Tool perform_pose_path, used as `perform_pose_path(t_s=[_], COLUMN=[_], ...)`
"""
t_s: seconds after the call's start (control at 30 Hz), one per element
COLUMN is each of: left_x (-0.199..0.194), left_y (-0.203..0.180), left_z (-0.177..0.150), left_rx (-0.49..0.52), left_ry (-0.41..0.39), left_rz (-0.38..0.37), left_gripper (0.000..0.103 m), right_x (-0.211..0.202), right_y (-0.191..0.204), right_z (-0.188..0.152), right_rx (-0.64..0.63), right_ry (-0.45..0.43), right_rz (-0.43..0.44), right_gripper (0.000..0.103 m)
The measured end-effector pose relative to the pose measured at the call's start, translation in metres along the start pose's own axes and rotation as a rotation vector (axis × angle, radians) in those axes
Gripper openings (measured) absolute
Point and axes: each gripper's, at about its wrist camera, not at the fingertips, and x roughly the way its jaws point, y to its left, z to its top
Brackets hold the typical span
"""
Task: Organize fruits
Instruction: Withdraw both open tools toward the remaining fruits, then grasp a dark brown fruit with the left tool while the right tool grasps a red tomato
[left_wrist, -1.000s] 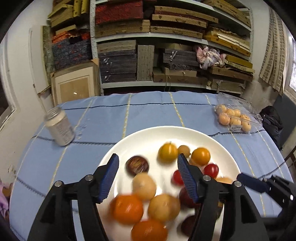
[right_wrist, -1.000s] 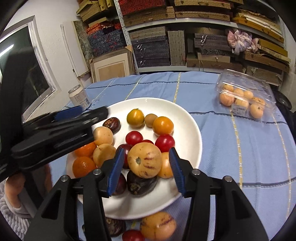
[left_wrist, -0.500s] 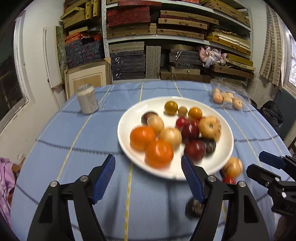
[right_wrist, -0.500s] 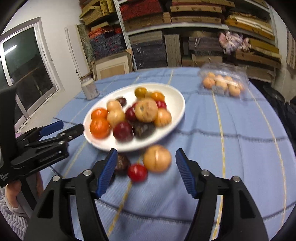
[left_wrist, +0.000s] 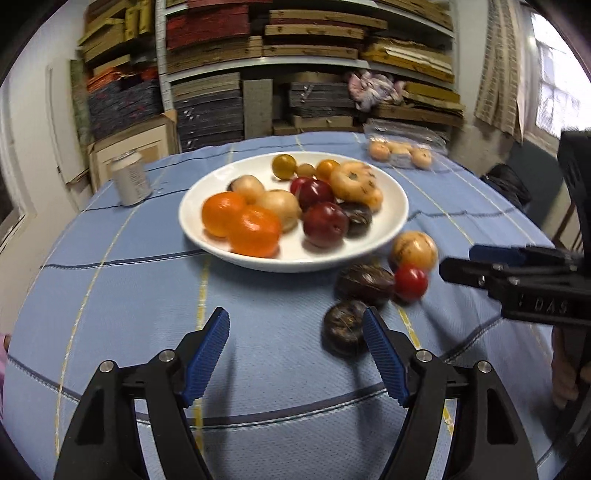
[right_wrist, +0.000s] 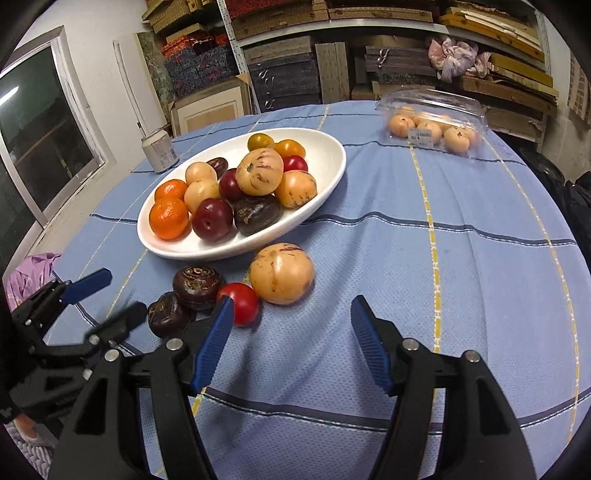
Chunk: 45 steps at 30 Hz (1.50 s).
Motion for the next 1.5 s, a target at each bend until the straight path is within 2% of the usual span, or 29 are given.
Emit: perform_pose_path(t_s=[0.2,0.4,0.43,0.47,0.53,0.63,0.83,0.93,1.0,1.07,1.33,1.37,1.4,1.5], left_x=[0.007,0.03,0.034,0.039,0.04,0.038,0.02,0.011,0.007,0.006,0.007,0.008,0.008,0.005], left_y=[-0.013,-0.026,-0.026,-0.024,-0.02,-0.016,-0.001,0.012,0.017,0.019,0.014,0.013,0.013,0.015], left_z=[0.0,0.007,0.008,0.009,0.009,0.007,0.0,0.001,0.003,0.004,0.005,0.006,0.007,0.012], left_rx=[0.043,0.062,0.054,0.039,0.018,0.001,-0.006,-0.05,-0.069,-0.075,-0.067,-0.068,-0.07,-0.082], left_ry=[0.017,0.092,0.104,0.125,0.129,0.128,0.11,0.089,0.075,0.073,0.074,0.073,0.07,0.059], left_rz=[-0.047,-0.111,-0.119,-0.136,-0.138,-0.16,-0.087,-0.085,-0.084,-0.084,-0.092,-0.093,-0.093,-0.091], left_gripper=[0.075,0.075,0.069,0.053,0.043,0.04,0.04,0.04,0.04,0.04,0.04,0.04,0.04,0.04], right_x=[-0.001,0.004,0.005,0.006,0.007,0.01,0.012,0.018,0.021,0.024,0.039,0.039,0.039,0.037], right_y=[0.0,0.005,0.005,0.005,0.004,0.004,0.015,0.017,0.018,0.019,0.025,0.026,0.026,0.025], right_z=[0.001,-0.001,-0.001,-0.002,-0.002,-0.004,-0.007,-0.009,-0.01,-0.009,0.003,0.003,0.003,0.003], right_rx=[-0.006,-0.031,-0.03,-0.029,-0.021,-0.014,-0.034,-0.028,-0.021,-0.011,0.033,0.035,0.029,0.027], right_ry=[0.002,0.036,0.038,0.04,0.044,0.053,0.047,0.065,0.07,0.08,0.075,0.072,0.07,0.089], right_rz=[0.004,0.017,0.02,0.021,0.023,0.032,0.046,0.05,0.053,0.074,0.1,0.092,0.078,0.136], right_gripper=[0.066,0.066,0.066,0.066,0.066,0.066,0.066,0.059,0.048,0.041,0.039,0.036,0.028,0.028])
